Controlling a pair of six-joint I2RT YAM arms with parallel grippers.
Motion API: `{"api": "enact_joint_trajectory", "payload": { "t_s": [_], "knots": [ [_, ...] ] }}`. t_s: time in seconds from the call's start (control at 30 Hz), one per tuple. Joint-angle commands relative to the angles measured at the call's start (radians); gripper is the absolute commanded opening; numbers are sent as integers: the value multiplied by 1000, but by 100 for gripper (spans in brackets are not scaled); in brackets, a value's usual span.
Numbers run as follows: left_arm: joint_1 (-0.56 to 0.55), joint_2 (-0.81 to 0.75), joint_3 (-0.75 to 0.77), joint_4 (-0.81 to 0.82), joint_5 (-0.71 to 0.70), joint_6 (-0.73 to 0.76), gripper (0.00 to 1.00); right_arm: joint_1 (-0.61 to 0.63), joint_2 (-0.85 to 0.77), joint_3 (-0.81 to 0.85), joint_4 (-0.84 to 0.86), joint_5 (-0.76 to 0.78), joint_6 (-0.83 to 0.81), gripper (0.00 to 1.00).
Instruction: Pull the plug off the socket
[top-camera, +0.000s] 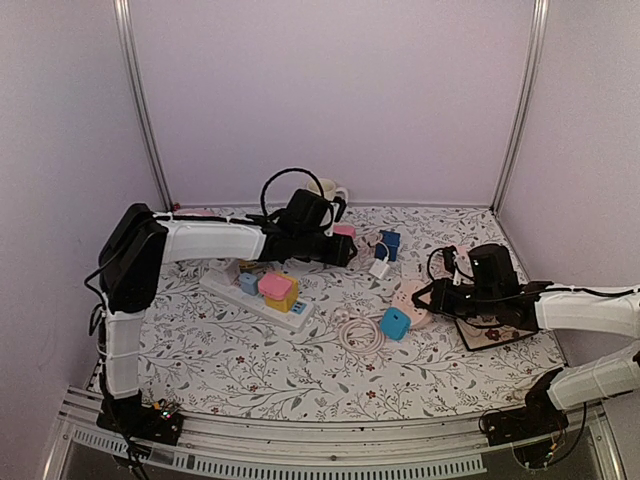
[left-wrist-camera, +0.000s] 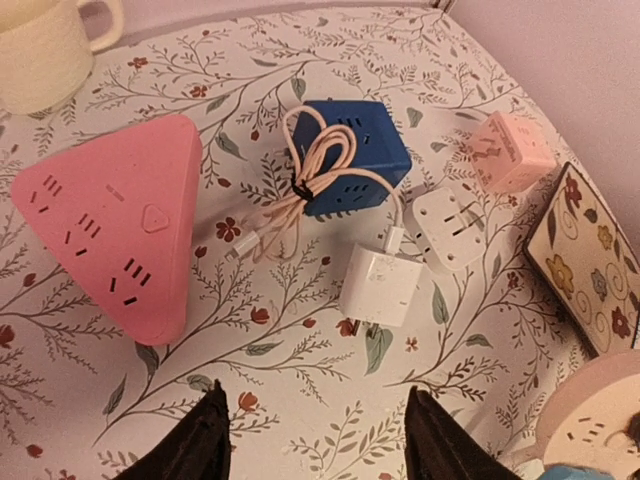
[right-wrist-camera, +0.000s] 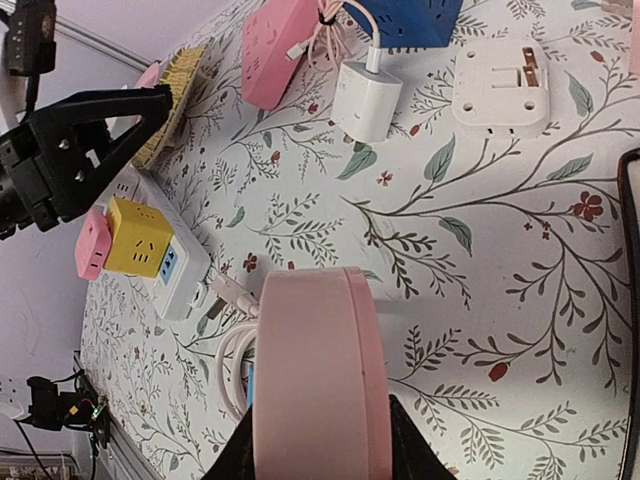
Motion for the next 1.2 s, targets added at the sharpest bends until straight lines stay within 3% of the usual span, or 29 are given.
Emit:
{"api": "enact_joint_trajectory", "payload": {
  "t_s": [0.0,0.17,0.27,0.43,0.53,0.93,1.17],
  "knots": [
    [-28,-136,-122,100,12,9,59,5,-12,51,19,0,-17,3],
    [-86,-276,-312,201,78,-33,60,6,-35,64,36,-20,-28,3],
    [-138,-352,-426,278,99,-49,67,8,-55,68,50,-22,-22,3],
    [-275,-415,-508,315,-24,-4,85,18,-48,95,81,-50,18,3],
    [-308,-413,-532,321,-91,2,89,24,-37,111,98,-82,39,3],
    [-264,-451,-641,492,150,-271,87,40,-73,104,298,-120,113,3],
    [-202,-445,-678,704,314,-484,87,63,-82,84,472,-134,167,3]
  ]
}}
